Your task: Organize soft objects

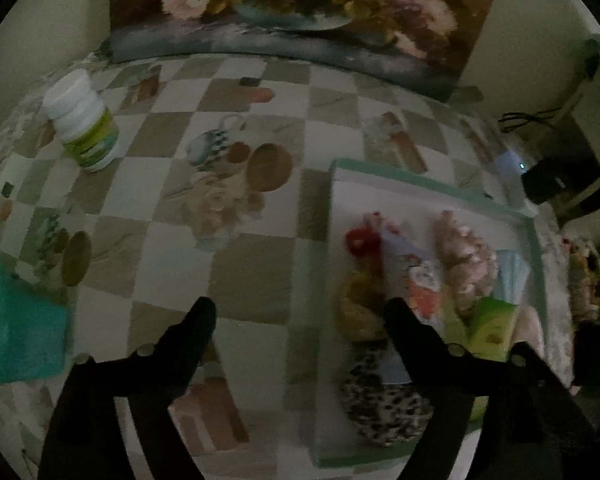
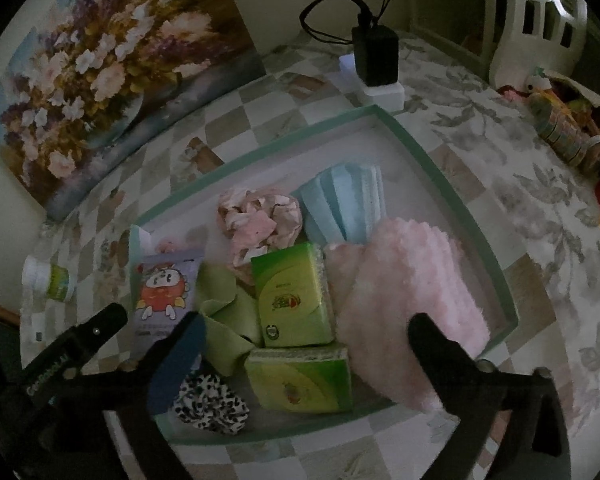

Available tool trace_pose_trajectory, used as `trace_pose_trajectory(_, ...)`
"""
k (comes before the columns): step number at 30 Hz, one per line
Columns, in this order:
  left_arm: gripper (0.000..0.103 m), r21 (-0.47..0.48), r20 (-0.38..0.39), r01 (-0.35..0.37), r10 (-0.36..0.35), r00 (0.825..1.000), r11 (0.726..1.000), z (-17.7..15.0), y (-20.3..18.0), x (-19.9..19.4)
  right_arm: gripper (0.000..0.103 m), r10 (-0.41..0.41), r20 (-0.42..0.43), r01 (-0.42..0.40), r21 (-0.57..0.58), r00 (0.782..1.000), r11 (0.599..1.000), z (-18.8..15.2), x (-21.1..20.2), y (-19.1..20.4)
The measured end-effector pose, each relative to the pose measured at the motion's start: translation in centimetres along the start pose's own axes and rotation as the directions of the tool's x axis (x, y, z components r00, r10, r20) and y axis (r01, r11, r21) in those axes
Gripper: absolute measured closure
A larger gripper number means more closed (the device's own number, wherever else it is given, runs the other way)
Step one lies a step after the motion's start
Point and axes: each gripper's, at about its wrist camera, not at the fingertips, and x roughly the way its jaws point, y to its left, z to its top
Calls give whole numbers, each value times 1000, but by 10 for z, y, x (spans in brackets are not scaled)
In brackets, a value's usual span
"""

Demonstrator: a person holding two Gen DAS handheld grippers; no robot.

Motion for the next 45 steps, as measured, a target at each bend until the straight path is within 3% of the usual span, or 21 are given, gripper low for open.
trace_pose_trajectory(1, 2, 4, 3, -27, 27, 1000, 1000, -1, 2, 0, 0, -2, 3, 2, -3, 1000, 1000, 0, 0, 0)
trace_pose_trajectory(2, 0, 7, 4, -49, 49, 999, 999, -1, 3, 0, 0, -6, 6, 6, -8, 1000, 1000, 0, 0, 1)
trace_pose_trajectory(13, 0, 21, -19, -80, 81, 997, 997, -7, 14, -3, 0, -15, 4, 15, -59, 1000, 998, -4, 0, 12)
trace_pose_trajectory(21, 0, -20, 33, -105, 106, 994, 994, -12, 34, -33, 0, -21, 10, 22, -88, 1000, 996, -12, -7, 22)
trace_pose_trajectory(26, 0, -6, 50, -209, 209, 977, 978, -19, 43, -51, 0, -15, 20, 17, -130, 1000, 991, -20, -13, 35)
trace_pose_trajectory(31, 0, -31, 58, -183, 185, 981, 983, -29, 56, -65, 0, -4, 26, 8, -165, 1000, 986, -28, -19, 47)
trace_pose_trajectory(39, 0, -42, 81, -223, 225, 971, 974, -43, 67, -84, 0, -1, 21, 6, -229, 1000, 973, -44, -26, 65)
trace_pose_trajectory(45, 0, -26, 82, -210, 212, 974, 977, -54, 73, -92, 0, 4, 22, 3, -268, 1000, 964, -54, -31, 76)
